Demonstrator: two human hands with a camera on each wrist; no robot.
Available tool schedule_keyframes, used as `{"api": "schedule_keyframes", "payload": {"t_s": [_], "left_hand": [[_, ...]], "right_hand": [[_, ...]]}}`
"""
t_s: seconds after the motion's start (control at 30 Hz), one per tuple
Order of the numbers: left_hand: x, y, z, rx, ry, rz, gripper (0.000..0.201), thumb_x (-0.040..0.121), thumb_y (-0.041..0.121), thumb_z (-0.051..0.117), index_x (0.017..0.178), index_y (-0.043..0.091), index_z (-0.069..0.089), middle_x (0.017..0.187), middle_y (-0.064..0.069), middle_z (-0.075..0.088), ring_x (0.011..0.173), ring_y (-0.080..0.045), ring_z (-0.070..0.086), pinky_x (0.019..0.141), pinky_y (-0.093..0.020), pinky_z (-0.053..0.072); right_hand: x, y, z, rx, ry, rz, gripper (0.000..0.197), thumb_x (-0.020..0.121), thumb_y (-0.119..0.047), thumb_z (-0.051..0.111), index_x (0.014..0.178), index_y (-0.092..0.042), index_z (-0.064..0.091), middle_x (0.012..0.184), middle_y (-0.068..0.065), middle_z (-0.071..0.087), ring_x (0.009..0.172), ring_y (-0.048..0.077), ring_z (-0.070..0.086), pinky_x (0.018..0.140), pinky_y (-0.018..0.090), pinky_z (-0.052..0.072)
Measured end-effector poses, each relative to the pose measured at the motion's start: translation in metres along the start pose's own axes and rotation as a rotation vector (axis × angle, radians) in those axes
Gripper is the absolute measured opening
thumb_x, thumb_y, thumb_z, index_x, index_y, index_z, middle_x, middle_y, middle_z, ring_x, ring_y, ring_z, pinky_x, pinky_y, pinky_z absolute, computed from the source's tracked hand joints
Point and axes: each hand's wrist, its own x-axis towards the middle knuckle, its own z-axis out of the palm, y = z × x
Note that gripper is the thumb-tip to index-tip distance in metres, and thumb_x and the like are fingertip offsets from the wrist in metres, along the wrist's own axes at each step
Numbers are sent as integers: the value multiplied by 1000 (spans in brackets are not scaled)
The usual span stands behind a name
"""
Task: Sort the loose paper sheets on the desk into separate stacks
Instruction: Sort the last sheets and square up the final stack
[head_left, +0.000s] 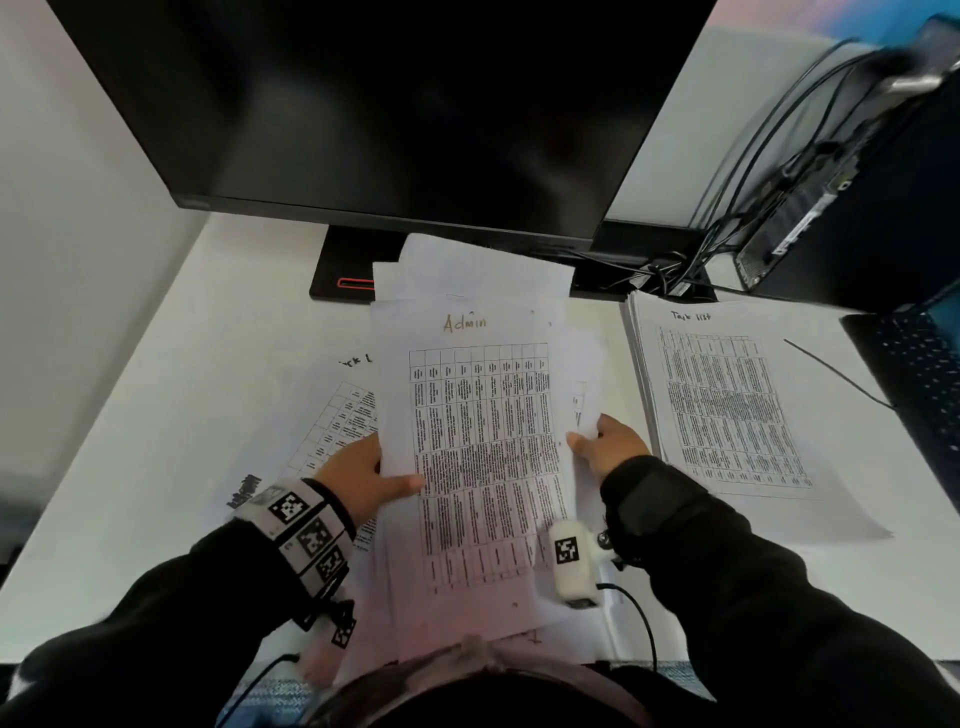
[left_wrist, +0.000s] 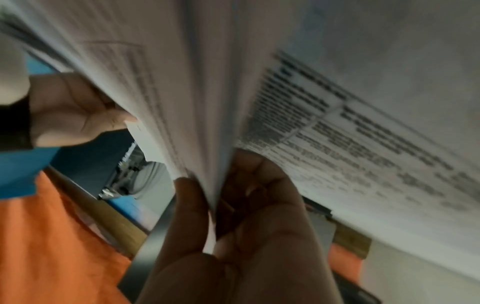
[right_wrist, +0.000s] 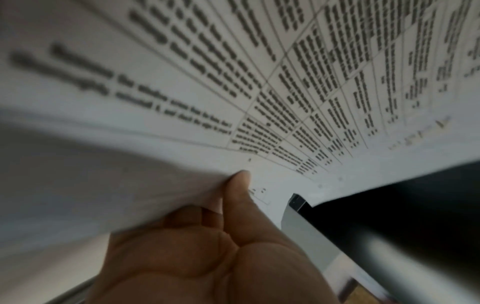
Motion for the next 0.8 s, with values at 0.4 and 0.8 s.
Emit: {"api": "schedule_keyframes", "payload": {"t_s": [0.4,0.8], "left_hand": [[1,-26,-3,697,-118,8,53,95,43,38,145,29,25,155,2,20,141,-20,24,114,-39,26],[56,-7,-49,884,194,75,75,60,69,66,123,34,45,129,7,45,124,-21,37,100,-38,32]], "right_hand": [[19,7,-25,-144,129,92,39,98,-19,43,129,4,43,134,21,49,123,34,47,100,33,37],[12,6,-25,-190,39,59,36,98,-25,44,124,0,48,128,16,55,117,31,52,95,31,39]]}}
